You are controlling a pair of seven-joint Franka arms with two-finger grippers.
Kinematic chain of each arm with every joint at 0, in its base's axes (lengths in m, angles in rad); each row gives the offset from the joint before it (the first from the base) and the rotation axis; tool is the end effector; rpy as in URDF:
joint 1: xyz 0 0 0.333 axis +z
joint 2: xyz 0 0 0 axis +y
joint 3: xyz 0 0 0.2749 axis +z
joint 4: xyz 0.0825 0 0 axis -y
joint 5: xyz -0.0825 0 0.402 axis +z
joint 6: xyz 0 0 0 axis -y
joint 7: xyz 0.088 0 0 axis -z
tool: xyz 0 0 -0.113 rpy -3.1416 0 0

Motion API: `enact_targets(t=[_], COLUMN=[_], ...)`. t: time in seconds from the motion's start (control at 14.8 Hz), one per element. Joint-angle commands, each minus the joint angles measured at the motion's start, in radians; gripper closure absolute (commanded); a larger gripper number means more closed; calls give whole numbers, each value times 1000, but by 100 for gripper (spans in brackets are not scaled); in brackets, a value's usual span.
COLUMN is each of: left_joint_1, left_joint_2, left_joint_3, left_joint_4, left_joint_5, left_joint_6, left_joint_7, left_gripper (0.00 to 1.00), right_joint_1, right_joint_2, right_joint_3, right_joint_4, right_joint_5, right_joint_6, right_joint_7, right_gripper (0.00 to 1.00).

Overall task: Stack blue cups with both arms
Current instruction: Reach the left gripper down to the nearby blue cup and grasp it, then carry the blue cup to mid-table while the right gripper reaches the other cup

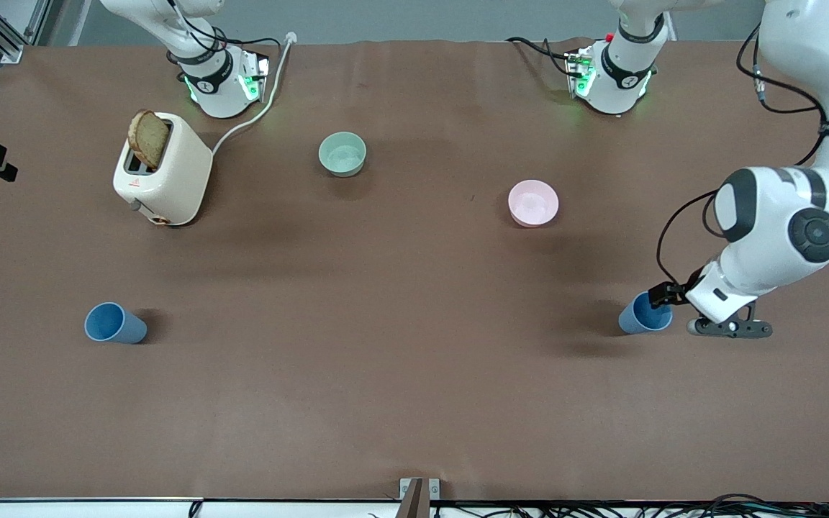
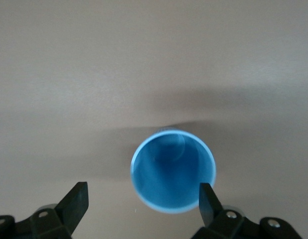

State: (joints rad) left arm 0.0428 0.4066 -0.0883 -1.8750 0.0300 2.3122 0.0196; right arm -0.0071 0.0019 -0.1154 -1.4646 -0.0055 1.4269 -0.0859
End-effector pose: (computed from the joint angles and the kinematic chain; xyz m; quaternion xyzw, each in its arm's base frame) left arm 0.6340 -0.0267 0.2438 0.9991 -0.0386 0.0161 0.0064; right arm 0.5534 -0.0688 0.6153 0.9996 -0.0186 -0.0200 0.0008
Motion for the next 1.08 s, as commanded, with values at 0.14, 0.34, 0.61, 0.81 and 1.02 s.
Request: enact_targets(t=[0.14, 0.34, 0.61, 0.81, 1.02], left_joint_1=[2, -3, -6, -7, -15], left_joint_2=[61, 75, 69, 38, 14], left_joint_3=[-7, -8, -13, -66, -184], left_joint_4=[11, 13, 16, 22, 81], left_joint_5=[-1, -1, -13, -15, -15], left_joint_6=[53, 53, 53, 44, -19], left_joint_7=[11, -3, -12, -91, -293], left_gripper=[42, 84, 99, 100, 100], right_joint_1=[-2, -8, -16, -30, -57], right_joint_2=[-14, 68, 229, 351, 429], right_joint_3=[-39, -50, -113, -139, -141], right_joint_4=[-29, -37, -40, -49, -129], right_joint_5=[15, 15, 71, 129, 228], right_joint_6=[30, 136, 275, 354, 504], right_joint_7=[-9, -11, -83, -123, -194], right_gripper=[0, 0, 0, 0, 0])
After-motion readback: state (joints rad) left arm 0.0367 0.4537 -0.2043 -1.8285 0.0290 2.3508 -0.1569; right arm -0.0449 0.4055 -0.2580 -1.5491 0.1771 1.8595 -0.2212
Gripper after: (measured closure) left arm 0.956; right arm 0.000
